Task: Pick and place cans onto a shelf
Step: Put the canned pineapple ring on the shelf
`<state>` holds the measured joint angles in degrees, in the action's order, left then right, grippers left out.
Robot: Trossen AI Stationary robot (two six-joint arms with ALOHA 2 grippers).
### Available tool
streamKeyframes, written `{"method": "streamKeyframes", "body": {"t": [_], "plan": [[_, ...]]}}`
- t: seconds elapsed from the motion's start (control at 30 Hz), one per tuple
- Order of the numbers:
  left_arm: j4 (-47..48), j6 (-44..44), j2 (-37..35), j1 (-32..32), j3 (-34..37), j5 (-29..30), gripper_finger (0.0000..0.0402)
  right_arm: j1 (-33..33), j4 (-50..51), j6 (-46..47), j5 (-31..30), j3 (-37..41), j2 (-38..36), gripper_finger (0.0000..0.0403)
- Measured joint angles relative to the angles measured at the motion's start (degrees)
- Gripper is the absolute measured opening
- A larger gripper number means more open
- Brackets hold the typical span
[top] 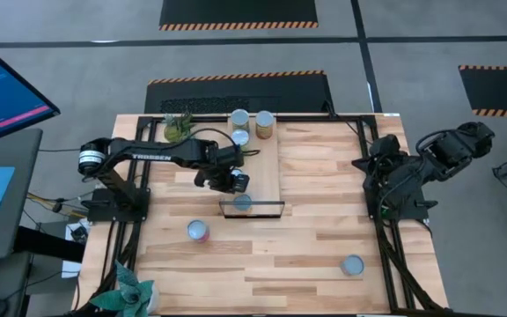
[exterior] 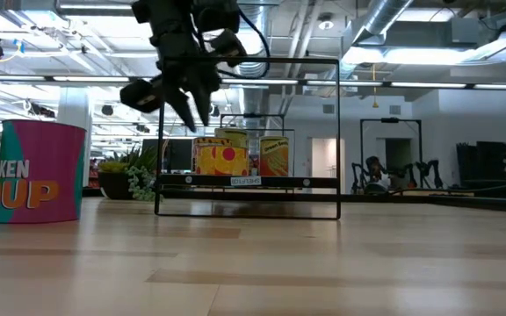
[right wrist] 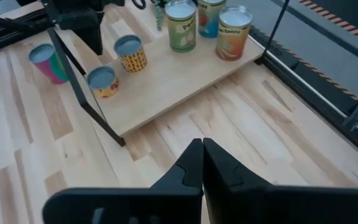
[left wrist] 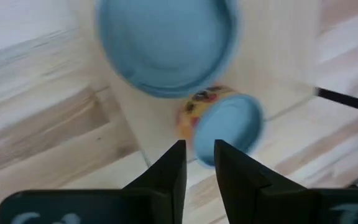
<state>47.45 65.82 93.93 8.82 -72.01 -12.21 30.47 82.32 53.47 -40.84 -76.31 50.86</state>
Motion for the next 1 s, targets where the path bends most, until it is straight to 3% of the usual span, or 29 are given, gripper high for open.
{"method": "streamKeyframes", "body": {"t": [0.33, 0.6, 0.87, 1.0], "plan": [[-0.83, -1.09, 0.02, -0.05, 0.07, 1.18, 0.0073, -0.01, 2.12, -0.1, 0.2, 0.0, -0.01, 0.0018], [-2.44, 3.98, 3.69, 0.21, 0.11, -1.46, 0.0073, -0.01, 6.95, -0.73, 0.61, 0.0, -0.3, 0.0025], [-14.69, 8.65, 8.7, -0.63, -0.06, -1.96, 0.0073, -0.01, 7.26, -4.88, 6.61, 0.0, -3.39, 0.0023], [-12.4, 8.8, 8.76, -0.48, -1.58, 1.04, 0.0073, -0.01, 7.27, -3.81, 6.73, 0.0, -6.21, 0.002]]}}
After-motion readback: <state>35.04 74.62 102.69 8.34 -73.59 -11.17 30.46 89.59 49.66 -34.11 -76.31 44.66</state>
